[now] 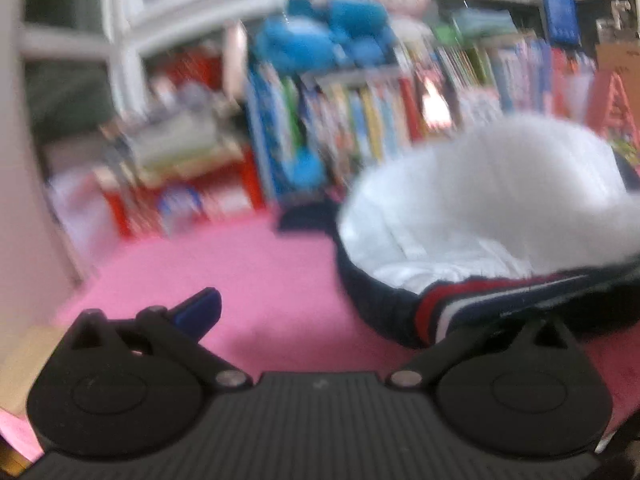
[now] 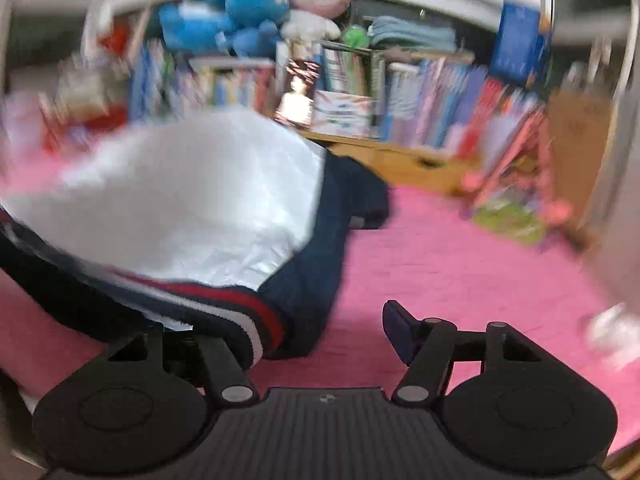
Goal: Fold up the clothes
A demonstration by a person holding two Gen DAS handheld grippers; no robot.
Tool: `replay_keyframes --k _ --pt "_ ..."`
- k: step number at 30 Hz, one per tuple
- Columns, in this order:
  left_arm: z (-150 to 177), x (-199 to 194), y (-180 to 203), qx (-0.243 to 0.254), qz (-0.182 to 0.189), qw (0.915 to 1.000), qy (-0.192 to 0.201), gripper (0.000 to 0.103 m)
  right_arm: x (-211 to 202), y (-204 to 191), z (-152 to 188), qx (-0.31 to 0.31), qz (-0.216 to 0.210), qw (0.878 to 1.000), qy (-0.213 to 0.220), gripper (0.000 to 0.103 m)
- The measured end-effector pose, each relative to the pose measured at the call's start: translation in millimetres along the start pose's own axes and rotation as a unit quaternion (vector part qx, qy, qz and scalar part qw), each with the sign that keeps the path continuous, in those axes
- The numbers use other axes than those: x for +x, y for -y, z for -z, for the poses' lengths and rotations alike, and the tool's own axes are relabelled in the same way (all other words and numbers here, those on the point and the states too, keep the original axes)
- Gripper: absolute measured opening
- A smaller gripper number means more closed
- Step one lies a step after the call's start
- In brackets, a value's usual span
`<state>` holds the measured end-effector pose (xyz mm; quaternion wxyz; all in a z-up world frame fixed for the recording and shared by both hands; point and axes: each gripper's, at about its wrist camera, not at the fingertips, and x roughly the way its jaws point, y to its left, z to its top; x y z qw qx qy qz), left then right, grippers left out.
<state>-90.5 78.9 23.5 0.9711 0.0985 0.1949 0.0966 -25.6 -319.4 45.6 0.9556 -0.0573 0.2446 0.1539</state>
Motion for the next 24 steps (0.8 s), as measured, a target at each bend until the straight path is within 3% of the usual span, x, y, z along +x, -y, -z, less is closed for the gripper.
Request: replay_keyframes --k 3,7,10,12,17,21,24 --pt "-11 -14 -8 0.031 -0.028 0.999 0.017 0.103 -3 -7 -6 0.003 -0.027 1.0 0.009 0.054" --pt "5 -2 -1 0.053 -0.012 0.9979 -0.035 0.103 0 -13 7 -0.034 -0.015 0.999 -0.014 0.05" --pt "22 11 8 0.055 0.008 0.9958 -0.074 0.103 2 -17 16 -0.061 -0.005 0.998 -0.032 0.058" --pt "30 16 12 0.051 0.018 0.9945 -0.09 0.103 5 -17 22 -0.07 0.001 0.997 -0.043 0.058" --pt "35 17 10 0.05 0.023 0.9926 -0.108 0.103 3 -26 37 -0.121 0.026 0.991 -0.048 0.064" --pt "29 8 5 0.047 0.027 0.9929 -0.106 0.103 -15 -20 26 -0.102 0.01 0.994 -0.026 0.064" --pt "33 15 7 0.053 0.049 0.9904 -0.118 0.103 -19 -8 18 -0.094 0.021 0.995 -0.007 0.079"
